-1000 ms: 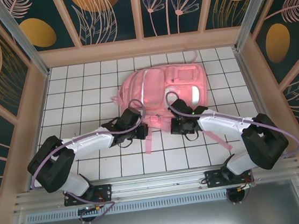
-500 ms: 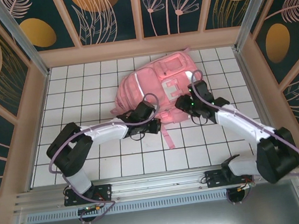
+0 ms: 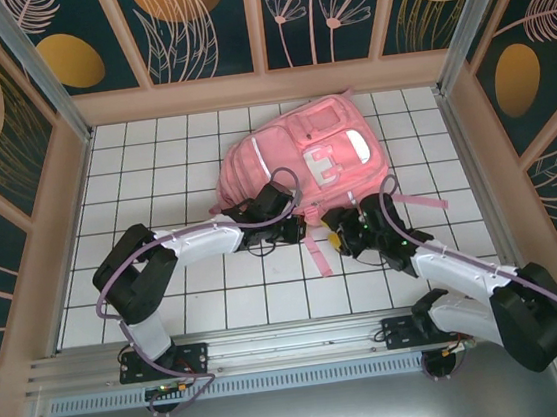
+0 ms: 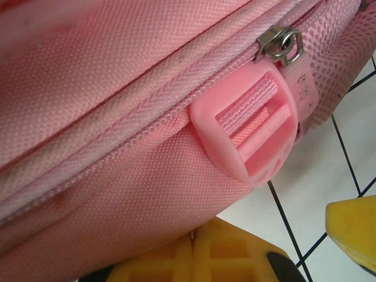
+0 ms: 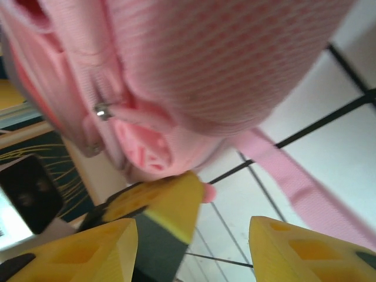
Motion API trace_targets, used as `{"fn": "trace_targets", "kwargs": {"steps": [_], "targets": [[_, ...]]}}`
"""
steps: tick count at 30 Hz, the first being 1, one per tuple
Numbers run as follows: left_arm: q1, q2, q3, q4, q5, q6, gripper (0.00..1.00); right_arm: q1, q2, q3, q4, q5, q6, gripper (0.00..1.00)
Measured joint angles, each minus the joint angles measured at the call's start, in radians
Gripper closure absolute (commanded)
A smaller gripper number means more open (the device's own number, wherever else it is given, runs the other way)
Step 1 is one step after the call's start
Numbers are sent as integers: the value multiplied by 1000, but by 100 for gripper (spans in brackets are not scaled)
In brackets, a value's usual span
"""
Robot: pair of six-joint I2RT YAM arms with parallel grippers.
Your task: Pack the student bag
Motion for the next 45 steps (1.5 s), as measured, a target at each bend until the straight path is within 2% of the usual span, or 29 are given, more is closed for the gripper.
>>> {"fn": "trace_targets", "kwargs": {"steps": [12,17,21,23,27,29,45], "targets": [[0,-21,-6,3,31,-16,100,30,178,-13,223,19,55,51],[0,-36,-8,3,49,-23,100,29,188,-13,261,66,26,64],[0,-55,-10,3,53,-24,100,22,193,-13,298,80,12,67],[0,-56,-9,3,58,-26,100,19,214,-13,316,80,7,72],[3,-56,-9,-2,64,-26,100,16,257,-8,335,76,-5,93],[3,-56,-9,-4,63,-26,100,14,265,-6,337,73,-7,100],[-4,-84,-31,-27,-18,17,100,-8,239,-2,303,53,-33,100]]}}
